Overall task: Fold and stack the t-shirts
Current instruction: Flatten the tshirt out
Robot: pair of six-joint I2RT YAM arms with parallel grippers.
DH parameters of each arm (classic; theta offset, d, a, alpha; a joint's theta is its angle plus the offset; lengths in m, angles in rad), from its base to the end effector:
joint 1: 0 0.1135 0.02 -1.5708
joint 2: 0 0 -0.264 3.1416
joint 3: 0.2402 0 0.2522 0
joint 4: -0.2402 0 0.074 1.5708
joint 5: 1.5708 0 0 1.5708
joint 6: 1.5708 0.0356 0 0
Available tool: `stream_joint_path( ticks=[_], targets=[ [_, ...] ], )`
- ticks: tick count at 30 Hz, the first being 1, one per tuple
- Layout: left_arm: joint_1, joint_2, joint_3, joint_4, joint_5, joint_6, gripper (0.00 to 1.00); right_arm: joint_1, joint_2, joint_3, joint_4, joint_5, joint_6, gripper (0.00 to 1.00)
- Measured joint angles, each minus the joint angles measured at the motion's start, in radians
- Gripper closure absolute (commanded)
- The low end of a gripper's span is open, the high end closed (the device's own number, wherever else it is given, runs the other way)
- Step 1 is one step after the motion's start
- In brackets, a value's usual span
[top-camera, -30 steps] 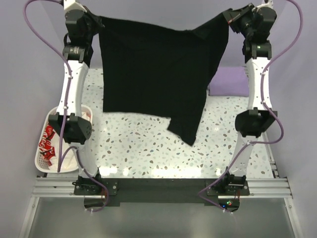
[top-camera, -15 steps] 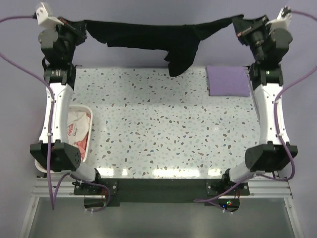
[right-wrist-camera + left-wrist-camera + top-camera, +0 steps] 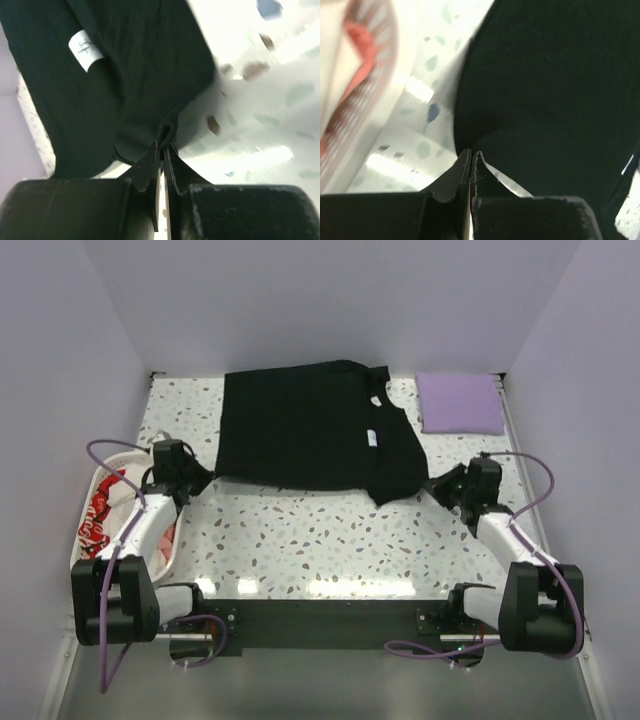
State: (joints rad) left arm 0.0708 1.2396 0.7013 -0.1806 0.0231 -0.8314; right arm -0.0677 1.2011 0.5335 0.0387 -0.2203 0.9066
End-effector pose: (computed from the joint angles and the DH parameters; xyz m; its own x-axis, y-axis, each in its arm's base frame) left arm 0.2571 0.0174 0.2169 -0.4032 -0.7691 -0.4959 -0.5213 0.6384 -0.5663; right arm 0.2420 -0.0086 0.1912 -0.4486 0.8006 -0.3973 0.3942 0.5762 0.7160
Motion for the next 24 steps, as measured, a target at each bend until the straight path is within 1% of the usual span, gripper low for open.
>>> stream_joint_path(
  ticks=[2,5,7,8,11,12,13,14,17,19,21,24],
  targets=[
    [0.0,-0.043,-0.051,-0.03,-0.016,-0.008,0.96,0.0,-0.042,-0.069,0.0,-0.007,-0.014,0.93],
    [0.0,-0.099,-0.09,-0.056,-0.045,-0.013,0.94,0.0,-0.082,-0.147,0.016,-0.033,-0.033,0.92],
    [0.0,-0.128,-0.101,-0.073,-0.066,-0.014,0.91,0.003,-0.108,-0.195,0.024,-0.049,-0.038,0.86],
    [0.0,-0.141,-0.105,-0.081,-0.079,-0.013,0.9,0.012,-0.126,-0.216,0.019,-0.055,-0.045,0.86],
    [0.0,-0.167,-0.111,-0.1,-0.11,-0.013,0.88,0.047,-0.196,-0.246,-0.008,-0.059,-0.06,0.72],
    [0.0,-0.171,-0.111,-0.106,-0.118,-0.012,0.88,0.07,-0.224,-0.247,-0.018,-0.051,-0.066,0.63],
    [0.0,-0.173,-0.113,-0.108,-0.124,-0.012,0.87,0.1,-0.256,-0.246,-0.032,-0.043,-0.073,0.57],
    [0.0,-0.173,-0.118,-0.107,-0.128,-0.012,0.87,0.14,-0.288,-0.244,-0.043,-0.023,-0.083,0.49],
    [0.0,-0.173,-0.143,-0.111,-0.127,-0.013,0.86,0.241,-0.323,-0.199,-0.092,0.039,-0.117,0.43],
    [0.0,-0.172,-0.159,-0.116,-0.122,-0.013,0.86,0.267,-0.293,-0.141,-0.113,0.088,-0.143,0.43],
    [0.0,-0.169,-0.166,-0.122,-0.116,-0.011,0.86,0.269,-0.22,-0.063,-0.12,0.151,-0.174,0.41],
    [0.0,-0.159,-0.167,-0.126,-0.106,-0.002,0.86,0.267,0.007,0.133,-0.142,0.239,-0.238,0.41]
  ],
)
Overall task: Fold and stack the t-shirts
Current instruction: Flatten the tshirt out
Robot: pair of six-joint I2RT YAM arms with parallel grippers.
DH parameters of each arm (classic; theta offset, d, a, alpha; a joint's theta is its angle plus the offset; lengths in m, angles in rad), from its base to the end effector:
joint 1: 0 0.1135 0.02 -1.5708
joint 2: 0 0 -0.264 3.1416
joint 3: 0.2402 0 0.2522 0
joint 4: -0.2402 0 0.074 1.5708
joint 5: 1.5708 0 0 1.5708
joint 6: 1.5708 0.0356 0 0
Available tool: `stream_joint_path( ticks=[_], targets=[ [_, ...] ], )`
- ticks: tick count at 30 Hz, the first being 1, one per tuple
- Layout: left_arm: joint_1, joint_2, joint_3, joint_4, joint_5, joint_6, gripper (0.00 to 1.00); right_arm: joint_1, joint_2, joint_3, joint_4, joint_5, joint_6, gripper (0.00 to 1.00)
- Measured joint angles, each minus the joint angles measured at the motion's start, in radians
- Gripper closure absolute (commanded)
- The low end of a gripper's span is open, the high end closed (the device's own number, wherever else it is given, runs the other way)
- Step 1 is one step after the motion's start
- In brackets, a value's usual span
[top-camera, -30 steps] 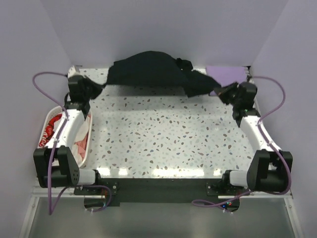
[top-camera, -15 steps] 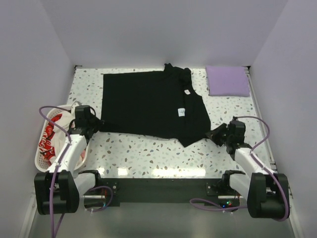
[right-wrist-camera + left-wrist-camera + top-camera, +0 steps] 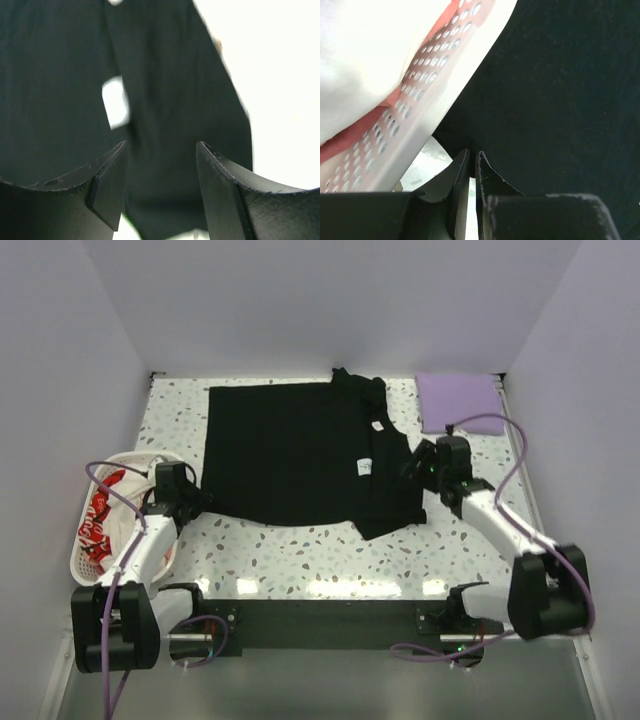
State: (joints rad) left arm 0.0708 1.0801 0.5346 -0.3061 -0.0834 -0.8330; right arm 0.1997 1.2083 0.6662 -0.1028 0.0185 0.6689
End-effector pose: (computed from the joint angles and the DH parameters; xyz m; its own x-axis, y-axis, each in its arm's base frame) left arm 0.2075 0.0177 0.1882 -0.4121 -0.7685 -0.4895 -0.6395 0.6267 -0.4453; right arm 0.2498 0.0499 0.2195 -0.5762 0.5160 -0.6338 0.2211 0.8450 0.4869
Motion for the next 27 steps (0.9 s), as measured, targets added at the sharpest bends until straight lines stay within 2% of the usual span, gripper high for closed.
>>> stream_joint_path(
  ticks=[7,12,16,20,23,25,27],
  targets=[
    [0.0,0.003,0.002,-0.015,0.025,0.037,0.86,-0.019,0.484,0.399,0.01,0.066,-0.108,0.42],
    [0.0,0.004,0.002,-0.017,0.047,0.051,0.86,-0.026,0.724,0.564,-0.02,0.097,-0.15,0.44],
    [0.0,0.004,0.002,-0.017,0.054,0.06,0.86,-0.028,0.775,0.641,-0.051,0.125,-0.17,0.49],
    [0.0,0.005,0.002,-0.017,0.058,0.06,0.86,-0.028,0.795,0.663,-0.07,0.145,-0.175,0.65],
    [0.0,0.008,0.002,-0.016,0.058,0.06,0.86,-0.028,0.806,0.663,-0.085,0.159,-0.178,0.73],
    [0.0,0.011,0.002,-0.016,0.058,0.06,0.86,-0.03,0.806,0.663,-0.09,0.167,-0.177,0.74],
    [0.0,0.014,0.002,-0.016,0.059,0.059,0.86,-0.031,0.806,0.663,-0.093,0.17,-0.177,0.81]
  ],
)
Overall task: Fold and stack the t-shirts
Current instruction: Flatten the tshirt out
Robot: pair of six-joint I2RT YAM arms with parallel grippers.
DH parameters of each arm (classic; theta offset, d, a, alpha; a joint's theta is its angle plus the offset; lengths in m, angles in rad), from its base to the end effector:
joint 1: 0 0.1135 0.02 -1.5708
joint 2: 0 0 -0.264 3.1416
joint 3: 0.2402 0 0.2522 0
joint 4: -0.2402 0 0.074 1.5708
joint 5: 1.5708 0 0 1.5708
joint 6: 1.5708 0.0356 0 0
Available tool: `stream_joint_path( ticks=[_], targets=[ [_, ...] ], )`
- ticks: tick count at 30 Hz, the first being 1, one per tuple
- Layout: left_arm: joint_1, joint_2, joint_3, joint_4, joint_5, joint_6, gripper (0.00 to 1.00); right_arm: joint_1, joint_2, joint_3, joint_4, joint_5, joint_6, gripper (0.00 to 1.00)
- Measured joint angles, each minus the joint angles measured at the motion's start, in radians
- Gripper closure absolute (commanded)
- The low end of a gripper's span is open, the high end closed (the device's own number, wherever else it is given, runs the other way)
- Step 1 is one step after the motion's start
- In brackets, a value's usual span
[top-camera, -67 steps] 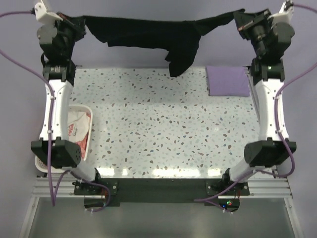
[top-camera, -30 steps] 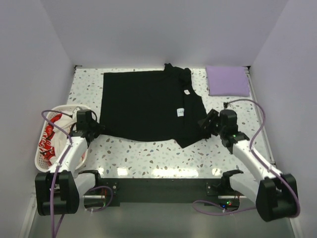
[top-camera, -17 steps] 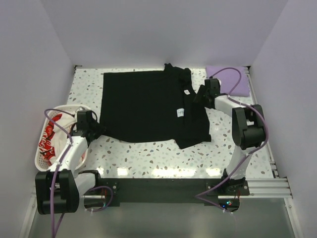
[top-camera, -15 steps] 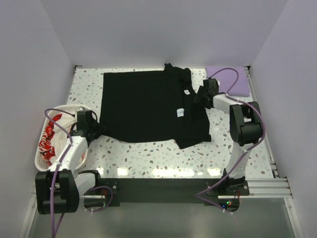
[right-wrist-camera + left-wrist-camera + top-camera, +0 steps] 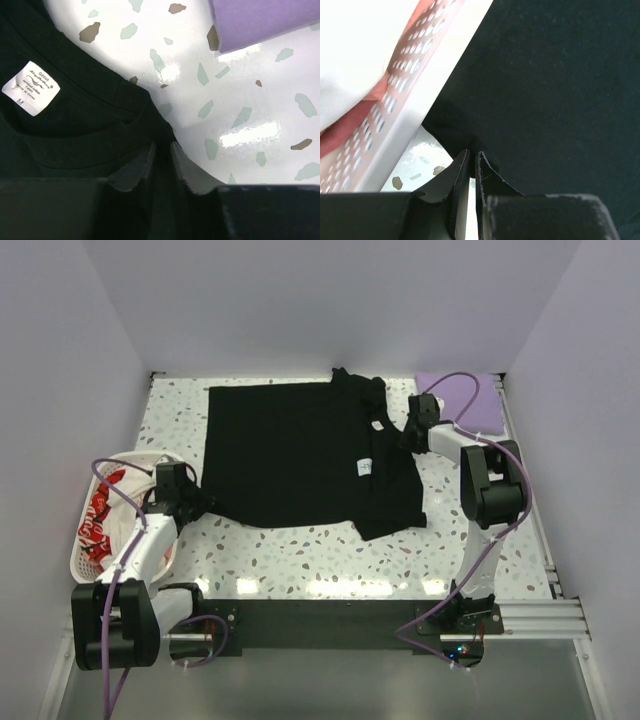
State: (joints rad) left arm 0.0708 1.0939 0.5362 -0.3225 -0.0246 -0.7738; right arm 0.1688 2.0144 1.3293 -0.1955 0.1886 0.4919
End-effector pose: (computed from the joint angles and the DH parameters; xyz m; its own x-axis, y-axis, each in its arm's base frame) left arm 0.2076 0.0156 0.1848 -0.4897 -0.7351 -0.4689 -0.5991 0.6744 -0.4316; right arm 0.4253 0.0657 0.1594 -0.6924 0.3526 -0.6295 0.3173 0.9324 0.1733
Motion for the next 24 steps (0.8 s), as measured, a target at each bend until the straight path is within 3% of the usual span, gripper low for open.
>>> stream_joint_path(
  ticks=[2,6,15,24],
  targets=[
    [0.0,0.002,0.0,0.0,0.002,0.0,0.86,-0.003,0.0,0.0,-0.008,0.003,0.001,0.86],
    [0.0,0.002,0.0,0.0,0.002,0.0,0.84,-0.022,-0.012,-0.01,-0.023,-0.005,0.007,0.87],
    [0.0,0.002,-0.002,0.001,0.003,0.0,0.84,-0.164,-0.159,-0.17,-0.067,-0.057,0.024,0.82],
    [0.0,-0.005,-0.027,-0.003,0.01,0.0,0.84,-0.15,-0.244,-0.246,-0.065,-0.134,0.047,0.52]
  ],
)
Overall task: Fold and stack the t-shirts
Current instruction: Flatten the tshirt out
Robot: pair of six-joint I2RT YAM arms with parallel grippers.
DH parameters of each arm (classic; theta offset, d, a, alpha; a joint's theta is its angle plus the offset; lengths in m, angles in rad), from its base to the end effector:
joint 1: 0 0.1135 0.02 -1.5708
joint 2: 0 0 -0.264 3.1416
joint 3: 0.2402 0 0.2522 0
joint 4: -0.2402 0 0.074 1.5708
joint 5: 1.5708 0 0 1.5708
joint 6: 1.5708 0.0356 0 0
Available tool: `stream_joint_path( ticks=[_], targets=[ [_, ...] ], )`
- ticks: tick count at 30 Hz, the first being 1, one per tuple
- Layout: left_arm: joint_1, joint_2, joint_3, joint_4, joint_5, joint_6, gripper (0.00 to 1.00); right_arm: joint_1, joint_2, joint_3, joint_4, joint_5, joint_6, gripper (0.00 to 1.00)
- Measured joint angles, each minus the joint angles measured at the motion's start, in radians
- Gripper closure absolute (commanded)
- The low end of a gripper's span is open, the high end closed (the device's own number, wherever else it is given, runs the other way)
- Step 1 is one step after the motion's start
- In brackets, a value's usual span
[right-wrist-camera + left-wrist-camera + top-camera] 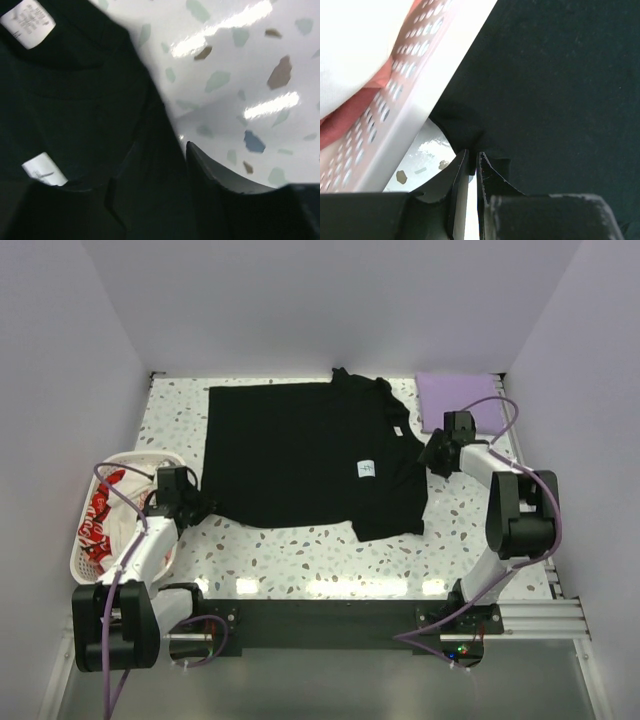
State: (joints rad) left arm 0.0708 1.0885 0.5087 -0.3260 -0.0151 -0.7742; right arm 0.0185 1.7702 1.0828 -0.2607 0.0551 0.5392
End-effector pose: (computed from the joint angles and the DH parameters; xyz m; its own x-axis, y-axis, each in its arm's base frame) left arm 0.2024 0.0149 0.1771 -0.5053 -0.7366 -0.4495 -0.6060 0.6737 -0.4229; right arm 0.3636 0.0048 0.1742 -0.6899 0.5000 -0.5235 0.4287 0.8649 0.2611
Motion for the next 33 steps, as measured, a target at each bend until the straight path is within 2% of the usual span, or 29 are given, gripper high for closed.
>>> stream_joint_path(
  ticks=[10,23,26,33],
  targets=[
    [0.0,-0.018,-0.001,-0.029,-0.046,-0.009,0.83,0.002,-0.35,-0.244,-0.023,-0.133,0.034,0.47],
    [0.0,-0.079,-0.036,-0.067,-0.102,-0.037,0.84,0.003,-0.654,-0.509,-0.177,-0.231,0.096,0.47],
    [0.0,-0.079,-0.036,-0.067,-0.102,-0.038,0.84,0.003,-0.7,-0.551,-0.178,-0.236,0.109,0.47],
    [0.0,-0.078,-0.036,-0.067,-0.102,-0.038,0.84,0.012,-0.691,-0.629,-0.164,-0.278,0.132,0.49]
  ],
)
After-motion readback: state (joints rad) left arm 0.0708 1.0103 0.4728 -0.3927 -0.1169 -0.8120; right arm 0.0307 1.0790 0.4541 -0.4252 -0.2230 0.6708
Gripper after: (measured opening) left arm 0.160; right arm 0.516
